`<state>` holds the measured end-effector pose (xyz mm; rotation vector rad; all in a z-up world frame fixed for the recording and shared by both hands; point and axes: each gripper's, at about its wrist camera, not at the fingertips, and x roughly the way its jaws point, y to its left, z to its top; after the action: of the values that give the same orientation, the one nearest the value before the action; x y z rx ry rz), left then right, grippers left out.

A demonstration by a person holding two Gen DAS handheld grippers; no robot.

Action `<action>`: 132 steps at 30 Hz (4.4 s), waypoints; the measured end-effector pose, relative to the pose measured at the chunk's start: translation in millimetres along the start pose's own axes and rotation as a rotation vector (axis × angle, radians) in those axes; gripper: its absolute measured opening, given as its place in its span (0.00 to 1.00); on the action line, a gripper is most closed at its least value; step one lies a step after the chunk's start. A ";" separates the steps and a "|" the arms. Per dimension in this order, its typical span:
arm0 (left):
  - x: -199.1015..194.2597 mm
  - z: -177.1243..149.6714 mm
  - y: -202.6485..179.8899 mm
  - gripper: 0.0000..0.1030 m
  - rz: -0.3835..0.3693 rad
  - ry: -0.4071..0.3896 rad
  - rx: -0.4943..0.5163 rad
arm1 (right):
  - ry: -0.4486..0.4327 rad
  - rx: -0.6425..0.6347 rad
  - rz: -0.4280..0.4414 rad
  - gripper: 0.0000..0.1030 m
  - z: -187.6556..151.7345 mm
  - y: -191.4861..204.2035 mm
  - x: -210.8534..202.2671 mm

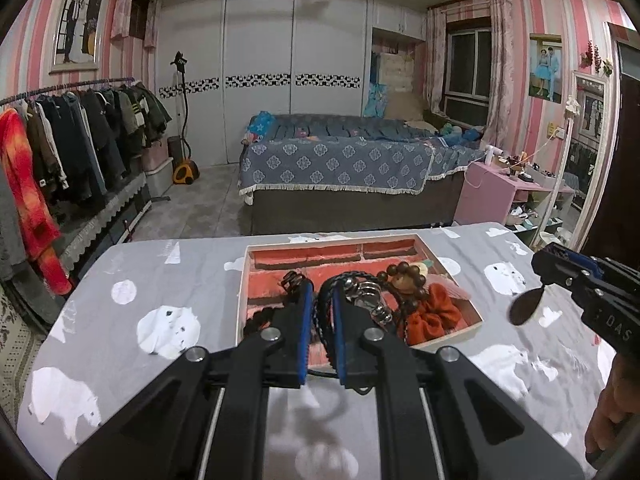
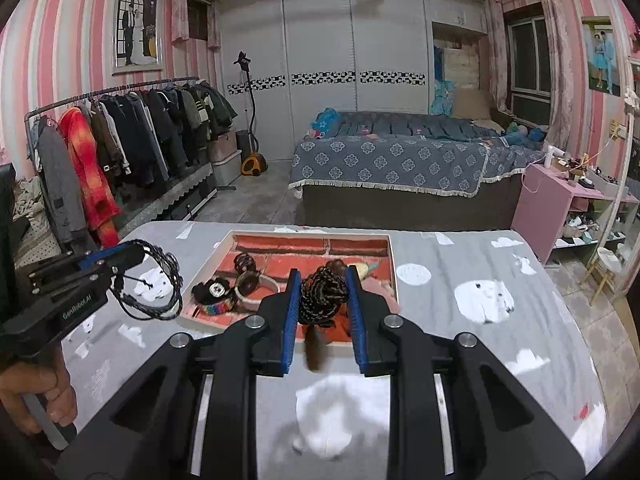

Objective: Organize jewelry

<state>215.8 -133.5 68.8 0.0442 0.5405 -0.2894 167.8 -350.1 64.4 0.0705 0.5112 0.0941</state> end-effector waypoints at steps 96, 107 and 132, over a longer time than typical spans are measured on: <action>-80.8 -165.2 45.8 0.96 0.184 -0.220 -0.053 | -0.184 -0.001 -0.077 0.95 -163.5 16.1 -50.6; -82.0 -164.8 46.0 0.96 0.184 -0.218 -0.053 | -0.183 -0.007 -0.080 0.95 -164.6 16.4 -49.5; -82.1 -165.3 46.3 0.96 0.185 -0.218 -0.053 | -0.184 -0.014 -0.086 0.96 -166.7 18.5 -49.2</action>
<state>78.9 -48.4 -32.4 0.0105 0.3247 -0.0974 41.8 -329.7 -55.1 0.0429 0.3287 0.0071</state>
